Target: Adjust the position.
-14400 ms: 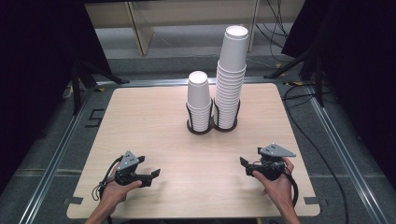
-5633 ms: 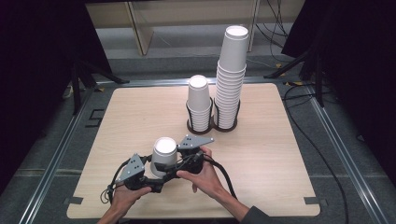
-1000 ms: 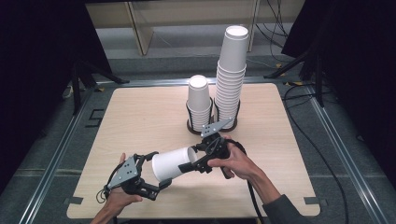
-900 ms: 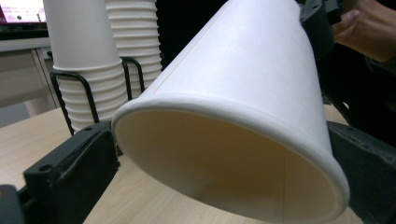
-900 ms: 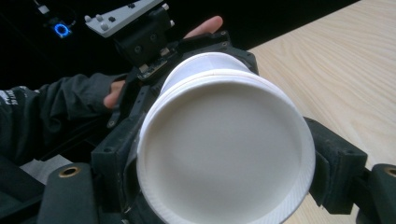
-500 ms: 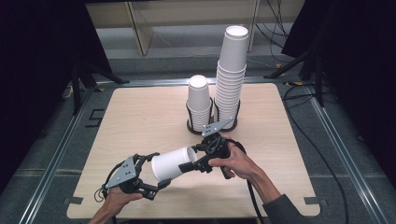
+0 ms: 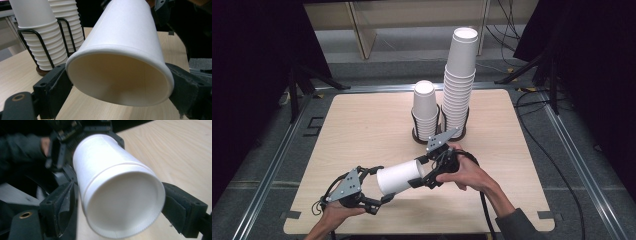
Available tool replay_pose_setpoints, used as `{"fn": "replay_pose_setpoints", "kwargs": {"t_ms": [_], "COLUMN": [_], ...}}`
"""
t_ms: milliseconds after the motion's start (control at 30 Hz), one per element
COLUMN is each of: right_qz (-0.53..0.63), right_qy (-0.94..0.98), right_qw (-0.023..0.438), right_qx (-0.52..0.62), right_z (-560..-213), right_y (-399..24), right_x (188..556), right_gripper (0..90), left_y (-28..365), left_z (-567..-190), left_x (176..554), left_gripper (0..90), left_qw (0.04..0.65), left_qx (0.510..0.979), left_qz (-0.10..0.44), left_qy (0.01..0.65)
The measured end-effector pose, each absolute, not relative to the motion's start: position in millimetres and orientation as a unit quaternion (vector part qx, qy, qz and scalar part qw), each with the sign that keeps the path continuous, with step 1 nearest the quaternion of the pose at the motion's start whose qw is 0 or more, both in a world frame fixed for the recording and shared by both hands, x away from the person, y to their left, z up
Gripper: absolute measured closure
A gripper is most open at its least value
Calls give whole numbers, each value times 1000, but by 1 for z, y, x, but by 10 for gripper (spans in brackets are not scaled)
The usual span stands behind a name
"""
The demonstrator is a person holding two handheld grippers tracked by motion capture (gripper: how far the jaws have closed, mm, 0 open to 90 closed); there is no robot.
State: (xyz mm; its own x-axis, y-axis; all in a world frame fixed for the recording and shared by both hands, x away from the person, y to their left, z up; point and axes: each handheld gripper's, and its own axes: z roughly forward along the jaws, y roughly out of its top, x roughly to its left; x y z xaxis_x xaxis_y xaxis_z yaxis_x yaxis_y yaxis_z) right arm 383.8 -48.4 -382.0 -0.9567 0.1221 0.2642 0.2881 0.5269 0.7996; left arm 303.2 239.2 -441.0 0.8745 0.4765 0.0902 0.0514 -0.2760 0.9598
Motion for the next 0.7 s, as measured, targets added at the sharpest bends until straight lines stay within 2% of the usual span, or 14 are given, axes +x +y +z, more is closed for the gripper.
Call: {"fn": "replay_pose_setpoints", "kwargs": {"t_ms": [133,267,500,700], "right_qz": [-433,-390,-337,-300], "right_qy": [-896,-918,-939,-952], "right_qw": [19,-24,-59,-68], "right_qx": [-92,-74,-30,9], "right_z": [-374,-369,-371,-381], "right_y": [-46,-40,-26,-15], "right_x": [377,367,354,350], "right_gripper": [168,171,180,179], "left_y": [235,231,228,225], "left_z": [-442,-443,-439,-437], "left_x": [303,303,300,298], "left_gripper": [121,120,121,120], "left_qw": [563,537,502,505], "left_qx": [787,807,830,833], "left_qz": [180,173,163,156], "left_qy": [174,175,178,165]}}
